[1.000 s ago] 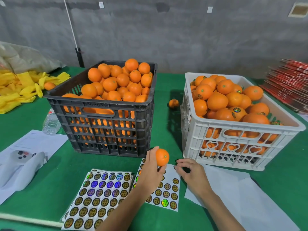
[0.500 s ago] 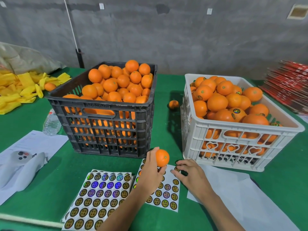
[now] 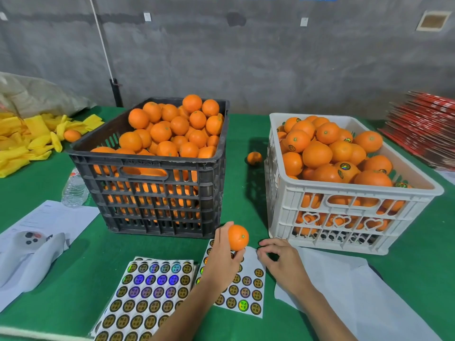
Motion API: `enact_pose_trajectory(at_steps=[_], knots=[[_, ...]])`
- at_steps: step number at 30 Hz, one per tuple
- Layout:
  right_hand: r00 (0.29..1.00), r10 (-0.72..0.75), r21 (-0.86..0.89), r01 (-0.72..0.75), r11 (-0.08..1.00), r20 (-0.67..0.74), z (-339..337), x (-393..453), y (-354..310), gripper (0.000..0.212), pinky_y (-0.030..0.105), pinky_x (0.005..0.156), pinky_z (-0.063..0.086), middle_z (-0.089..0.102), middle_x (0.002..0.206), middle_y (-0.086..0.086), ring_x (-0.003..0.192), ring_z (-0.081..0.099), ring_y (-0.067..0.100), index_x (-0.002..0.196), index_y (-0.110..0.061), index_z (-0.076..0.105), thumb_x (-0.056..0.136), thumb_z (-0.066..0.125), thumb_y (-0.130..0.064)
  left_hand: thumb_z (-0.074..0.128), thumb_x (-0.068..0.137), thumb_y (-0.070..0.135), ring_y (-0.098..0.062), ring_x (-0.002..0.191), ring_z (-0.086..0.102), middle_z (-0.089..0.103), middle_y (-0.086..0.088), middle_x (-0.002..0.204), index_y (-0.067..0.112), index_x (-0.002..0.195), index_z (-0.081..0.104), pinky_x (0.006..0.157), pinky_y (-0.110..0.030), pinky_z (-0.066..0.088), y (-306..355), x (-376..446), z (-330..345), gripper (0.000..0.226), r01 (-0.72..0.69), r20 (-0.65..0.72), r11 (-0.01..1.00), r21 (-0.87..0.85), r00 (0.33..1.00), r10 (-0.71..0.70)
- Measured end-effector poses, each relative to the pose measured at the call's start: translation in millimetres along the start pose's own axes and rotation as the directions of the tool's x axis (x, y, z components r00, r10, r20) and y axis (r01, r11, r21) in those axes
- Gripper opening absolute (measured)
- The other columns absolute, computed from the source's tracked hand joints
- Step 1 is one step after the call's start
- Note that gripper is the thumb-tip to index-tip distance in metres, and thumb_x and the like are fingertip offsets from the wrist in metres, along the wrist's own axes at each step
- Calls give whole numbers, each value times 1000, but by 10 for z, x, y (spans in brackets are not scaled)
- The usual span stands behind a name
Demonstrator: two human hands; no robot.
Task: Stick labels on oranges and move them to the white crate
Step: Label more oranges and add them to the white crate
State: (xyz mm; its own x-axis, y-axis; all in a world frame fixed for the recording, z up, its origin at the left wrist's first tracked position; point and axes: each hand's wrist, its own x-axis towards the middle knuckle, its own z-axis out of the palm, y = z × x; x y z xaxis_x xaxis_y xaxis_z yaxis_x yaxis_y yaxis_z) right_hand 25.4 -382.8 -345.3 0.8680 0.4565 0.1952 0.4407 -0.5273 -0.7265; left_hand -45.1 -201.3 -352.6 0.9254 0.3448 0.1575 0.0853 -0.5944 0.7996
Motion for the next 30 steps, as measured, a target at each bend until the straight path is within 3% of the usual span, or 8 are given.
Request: enact_pose_trajectory(at_steps=[4,8,11,17,20,23,26,30], knots=[[999,22,-18,-23,1000,-29,-9,-13,-61,11,18,91,43,67,106,-16,102,57,-3,87,-24,75,95,68,-23,71,94,26,-11,123,51,31,8,149,36,151,21,99,-32,51,22,-5,-12,77,16,9,1000,0,1000,-16],[977,62,44,-54,998,-205,-101,50,-302,13,20,74,50,66,92,-11,84,62,2,88,-23,67,100,61,-24,73,92,23,-10,118,52,35,7,147,41,148,23,97,-29,46,114,40,-77,77,59,19,996,-63,998,-58],[951,-61,-65,44,997,-302,-167,147,-627,12,17,68,45,64,90,-8,78,60,3,93,-19,67,101,59,-22,75,91,24,-11,114,53,38,6,144,41,145,26,94,-27,43,213,90,-165,75,61,-7,990,-128,998,-63],[896,-295,-424,138,895,-331,-381,377,-1297,19,32,68,55,66,107,3,85,67,22,110,-13,67,103,54,-24,74,90,20,-11,121,52,45,8,139,41,145,30,101,-28,45,742,309,-412,74,-89,-102,971,-224,993,67],[808,-441,-488,224,844,-392,-625,468,-1506,18,33,59,55,68,108,4,82,69,24,109,-11,70,102,57,-21,72,91,18,-15,124,52,47,5,141,37,146,33,104,-34,46,1076,521,-605,70,-195,-157,961,-195,974,166],[744,-491,-523,225,822,-453,-939,668,-1661,31,35,54,57,68,124,4,89,71,25,120,-10,69,102,57,-32,65,93,8,-15,128,50,47,2,145,29,150,35,107,-35,45,1460,829,-747,68,-288,-234,950,-121,938,254],[766,-404,-388,219,895,-500,-1281,980,-1724,47,38,67,58,64,130,3,100,67,25,131,-14,60,94,68,-42,61,94,3,-3,125,43,42,4,148,22,153,34,104,-22,39,1877,1214,-769,68,-424,-301,905,-44,869,393],[782,-257,-234,145,961,-568,-1774,1493,-1645,55,35,91,47,60,129,9,115,58,27,134,-11,54,89,74,-36,57,92,-4,-4,129,41,33,5,155,25,156,27,103,-20,39,2342,1751,-618,77,-506,-152,859,-77,858,491]])
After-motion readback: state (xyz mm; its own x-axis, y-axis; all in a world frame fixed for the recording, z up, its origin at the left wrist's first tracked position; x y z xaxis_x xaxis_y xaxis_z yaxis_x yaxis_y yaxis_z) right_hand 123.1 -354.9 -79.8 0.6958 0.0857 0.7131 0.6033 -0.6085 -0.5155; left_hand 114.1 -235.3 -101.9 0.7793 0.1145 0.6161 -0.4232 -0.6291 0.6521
